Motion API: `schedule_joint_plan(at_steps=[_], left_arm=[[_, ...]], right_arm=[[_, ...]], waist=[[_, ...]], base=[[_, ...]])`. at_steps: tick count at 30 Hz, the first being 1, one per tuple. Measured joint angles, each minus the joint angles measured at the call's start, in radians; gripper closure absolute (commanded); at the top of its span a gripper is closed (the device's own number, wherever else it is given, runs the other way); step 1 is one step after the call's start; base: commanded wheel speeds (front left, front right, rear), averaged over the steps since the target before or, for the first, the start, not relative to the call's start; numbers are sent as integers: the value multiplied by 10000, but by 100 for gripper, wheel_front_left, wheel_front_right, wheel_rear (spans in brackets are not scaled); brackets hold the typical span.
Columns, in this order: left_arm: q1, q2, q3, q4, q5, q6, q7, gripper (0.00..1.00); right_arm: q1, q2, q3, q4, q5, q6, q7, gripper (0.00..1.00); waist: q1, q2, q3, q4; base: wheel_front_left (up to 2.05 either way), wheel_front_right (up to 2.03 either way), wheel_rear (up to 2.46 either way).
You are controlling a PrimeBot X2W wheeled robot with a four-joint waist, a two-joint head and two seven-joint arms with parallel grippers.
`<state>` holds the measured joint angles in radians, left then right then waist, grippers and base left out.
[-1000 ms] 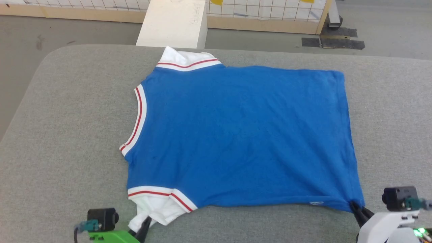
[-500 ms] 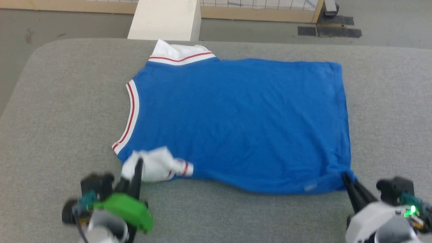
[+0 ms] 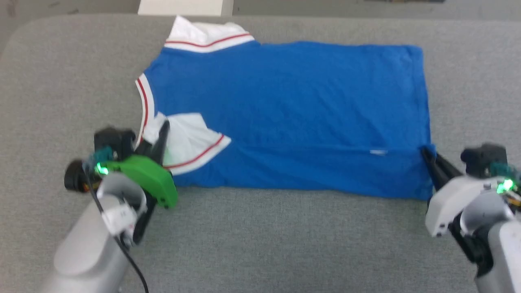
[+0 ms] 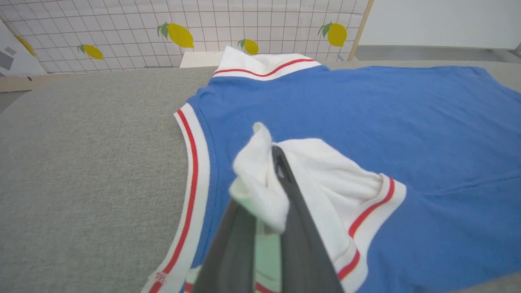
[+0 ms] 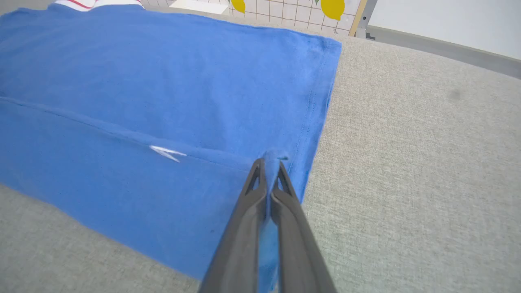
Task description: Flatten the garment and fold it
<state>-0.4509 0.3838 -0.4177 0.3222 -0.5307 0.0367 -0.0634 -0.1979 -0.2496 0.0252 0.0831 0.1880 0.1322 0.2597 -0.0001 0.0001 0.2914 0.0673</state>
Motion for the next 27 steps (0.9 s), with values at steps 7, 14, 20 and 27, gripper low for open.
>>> schedule_joint_plan(at_steps=[7, 14, 20, 27], left_arm=[[-1529, 144, -50, 1055, -153, -380, 999, 100], [-2439, 209, -27, 2472, -1220, -625, 3822, 100], [-2504, 150, 307, 2487, -1864, -441, 4360, 0], [-1267, -127, 575, 1896, -1114, 134, 792, 0]], right_arm=[[-1099, -173, 61, 502, 328, 0, 1139, 100], [-1817, -119, 136, 604, 957, 2, 3358, 100], [-1771, 311, -198, 180, 1035, 0, 4075, 0], [-830, 692, -633, -483, 907, 0, 2324, 0]], waist=[[0, 0, 760, -5], [0, 0, 1254, -124], [0, 0, 1057, -212], [1, 0, 430, -177]], base=[[0, 0, 0], [0, 0, 0], [0, 0, 0], [0, 0, 0]])
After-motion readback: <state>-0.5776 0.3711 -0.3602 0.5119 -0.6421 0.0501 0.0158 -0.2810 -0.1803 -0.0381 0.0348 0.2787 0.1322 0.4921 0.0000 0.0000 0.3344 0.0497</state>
